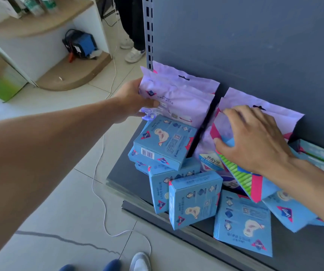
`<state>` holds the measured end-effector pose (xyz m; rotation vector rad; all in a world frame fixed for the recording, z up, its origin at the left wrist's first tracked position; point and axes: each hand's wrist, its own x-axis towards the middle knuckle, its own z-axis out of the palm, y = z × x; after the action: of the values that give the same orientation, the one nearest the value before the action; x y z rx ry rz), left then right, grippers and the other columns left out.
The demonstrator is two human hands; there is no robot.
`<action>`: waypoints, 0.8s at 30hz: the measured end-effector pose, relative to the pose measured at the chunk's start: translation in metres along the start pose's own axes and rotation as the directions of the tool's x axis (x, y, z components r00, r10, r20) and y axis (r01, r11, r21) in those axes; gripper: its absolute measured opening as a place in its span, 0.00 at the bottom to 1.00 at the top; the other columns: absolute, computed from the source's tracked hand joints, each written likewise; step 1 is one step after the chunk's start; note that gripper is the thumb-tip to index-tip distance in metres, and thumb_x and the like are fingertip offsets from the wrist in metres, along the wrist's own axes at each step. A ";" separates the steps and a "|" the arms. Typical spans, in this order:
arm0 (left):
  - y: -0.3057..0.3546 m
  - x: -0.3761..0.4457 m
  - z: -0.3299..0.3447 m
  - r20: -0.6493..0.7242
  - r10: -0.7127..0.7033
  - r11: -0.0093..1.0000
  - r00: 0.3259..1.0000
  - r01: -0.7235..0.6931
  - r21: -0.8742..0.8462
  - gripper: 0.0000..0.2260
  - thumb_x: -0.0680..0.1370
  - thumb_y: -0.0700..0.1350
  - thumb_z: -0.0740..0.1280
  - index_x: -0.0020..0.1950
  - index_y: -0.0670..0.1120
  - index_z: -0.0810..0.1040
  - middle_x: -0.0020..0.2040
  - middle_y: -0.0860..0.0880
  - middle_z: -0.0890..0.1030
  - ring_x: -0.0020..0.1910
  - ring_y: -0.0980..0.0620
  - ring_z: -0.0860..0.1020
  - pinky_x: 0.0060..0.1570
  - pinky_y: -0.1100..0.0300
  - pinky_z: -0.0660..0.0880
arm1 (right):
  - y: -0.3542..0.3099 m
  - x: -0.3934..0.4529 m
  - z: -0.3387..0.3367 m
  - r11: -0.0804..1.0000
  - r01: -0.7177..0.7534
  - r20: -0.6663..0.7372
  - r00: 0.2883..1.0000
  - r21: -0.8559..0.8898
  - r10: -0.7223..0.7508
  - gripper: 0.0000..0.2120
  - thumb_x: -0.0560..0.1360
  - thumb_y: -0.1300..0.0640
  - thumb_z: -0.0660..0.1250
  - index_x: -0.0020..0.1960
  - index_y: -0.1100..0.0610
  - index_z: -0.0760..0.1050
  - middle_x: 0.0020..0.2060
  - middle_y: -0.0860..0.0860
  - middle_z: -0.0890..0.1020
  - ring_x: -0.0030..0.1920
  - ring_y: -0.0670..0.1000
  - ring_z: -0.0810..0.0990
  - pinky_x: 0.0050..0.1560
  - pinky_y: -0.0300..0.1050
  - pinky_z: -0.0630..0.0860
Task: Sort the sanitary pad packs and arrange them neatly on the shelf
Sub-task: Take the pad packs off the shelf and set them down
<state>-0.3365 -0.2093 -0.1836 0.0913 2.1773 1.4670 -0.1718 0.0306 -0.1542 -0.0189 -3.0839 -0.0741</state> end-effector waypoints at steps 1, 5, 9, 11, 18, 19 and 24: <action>0.003 -0.002 -0.003 -0.001 0.005 1.000 1.000 -0.005 -0.021 0.14 0.73 0.35 0.73 0.51 0.51 0.76 0.49 0.51 0.82 0.54 0.48 0.81 0.52 0.47 0.80 | 0.000 -0.001 0.000 1.000 0.001 -0.006 1.000 -0.003 -0.001 0.29 0.68 0.39 0.58 0.59 0.59 0.74 0.53 0.57 0.78 0.52 0.62 0.75 0.50 0.56 0.74; 0.017 -0.013 -0.015 -0.018 0.025 0.995 1.000 -0.027 -0.099 0.19 0.74 0.35 0.73 0.62 0.48 0.74 0.57 0.48 0.82 0.56 0.50 0.81 0.56 0.43 0.77 | -0.002 -0.001 0.000 1.000 -0.015 -0.008 1.000 -0.002 0.015 0.30 0.69 0.38 0.59 0.60 0.60 0.74 0.53 0.59 0.78 0.52 0.63 0.76 0.50 0.57 0.74; 0.026 -0.026 -0.031 -0.046 0.039 0.984 0.998 -0.046 -0.170 0.17 0.73 0.37 0.74 0.56 0.52 0.75 0.54 0.53 0.83 0.57 0.51 0.80 0.54 0.40 0.74 | -0.010 0.004 0.001 1.000 -0.027 -0.002 1.000 -0.015 0.027 0.29 0.69 0.40 0.64 0.60 0.62 0.74 0.53 0.61 0.78 0.53 0.64 0.76 0.51 0.58 0.74; 0.025 -0.033 -0.044 -0.077 0.042 0.977 0.996 -0.057 -0.204 0.17 0.74 0.39 0.73 0.59 0.52 0.75 0.54 0.53 0.83 0.54 0.51 0.82 0.48 0.43 0.76 | -0.016 0.008 0.001 1.000 -0.009 -0.002 1.000 -0.014 0.009 0.29 0.69 0.41 0.64 0.59 0.62 0.74 0.54 0.61 0.78 0.53 0.64 0.76 0.52 0.58 0.74; -0.002 -0.057 -0.083 -0.189 0.017 0.940 0.982 -0.080 -0.331 0.18 0.76 0.39 0.71 0.64 0.51 0.74 0.52 0.53 0.83 0.49 0.50 0.84 0.40 0.44 0.80 | -0.033 0.025 0.004 0.999 -0.010 -0.055 0.998 0.042 0.012 0.26 0.71 0.45 0.68 0.58 0.65 0.73 0.55 0.63 0.77 0.55 0.65 0.75 0.54 0.57 0.73; -0.008 -0.060 -0.087 -0.194 0.000 0.942 0.981 -0.065 -0.329 0.18 0.76 0.40 0.70 0.65 0.51 0.74 0.54 0.52 0.83 0.50 0.49 0.84 0.43 0.42 0.80 | -0.035 0.027 0.004 0.997 -0.030 -0.065 0.997 0.068 0.035 0.26 0.72 0.46 0.68 0.59 0.65 0.72 0.56 0.64 0.76 0.56 0.65 0.74 0.54 0.57 0.73; -0.036 -0.069 -0.099 -0.217 -0.056 0.933 0.975 -0.026 -0.359 0.15 0.76 0.40 0.70 0.61 0.51 0.76 0.54 0.50 0.84 0.51 0.48 0.84 0.49 0.41 0.80 | -0.043 0.046 0.002 0.940 -0.215 -0.045 0.971 0.266 0.235 0.27 0.74 0.49 0.69 0.63 0.65 0.66 0.59 0.63 0.75 0.59 0.64 0.73 0.48 0.52 0.70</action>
<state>-0.3129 -0.3305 -0.1610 -0.2292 2.0270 1.9213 -0.2180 -0.0122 -0.1554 -0.3475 -2.9637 0.3308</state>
